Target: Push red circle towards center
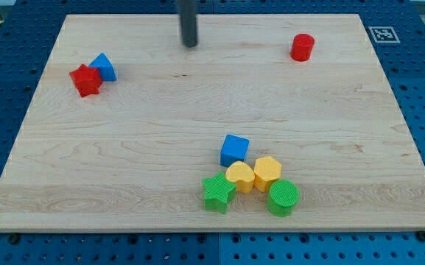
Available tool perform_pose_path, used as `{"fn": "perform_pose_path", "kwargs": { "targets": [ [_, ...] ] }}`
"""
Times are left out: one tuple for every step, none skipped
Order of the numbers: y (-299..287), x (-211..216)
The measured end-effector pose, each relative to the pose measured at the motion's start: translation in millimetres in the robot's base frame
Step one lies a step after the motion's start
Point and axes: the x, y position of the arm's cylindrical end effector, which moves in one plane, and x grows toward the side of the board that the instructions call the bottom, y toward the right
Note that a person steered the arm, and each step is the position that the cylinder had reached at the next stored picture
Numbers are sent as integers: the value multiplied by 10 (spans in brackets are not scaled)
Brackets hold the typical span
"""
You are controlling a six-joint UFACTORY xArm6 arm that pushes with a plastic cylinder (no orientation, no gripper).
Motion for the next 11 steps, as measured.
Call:
{"fn": "perform_pose_path", "kwargs": {
  "targets": [
    [735, -206],
    [1552, -329],
    [2234, 22],
    [2333, 326],
    [2330, 298],
    [2180, 240],
    [2045, 247],
    [1719, 287],
    [1354, 516],
    [832, 585],
    [244, 588]
  ]
}}
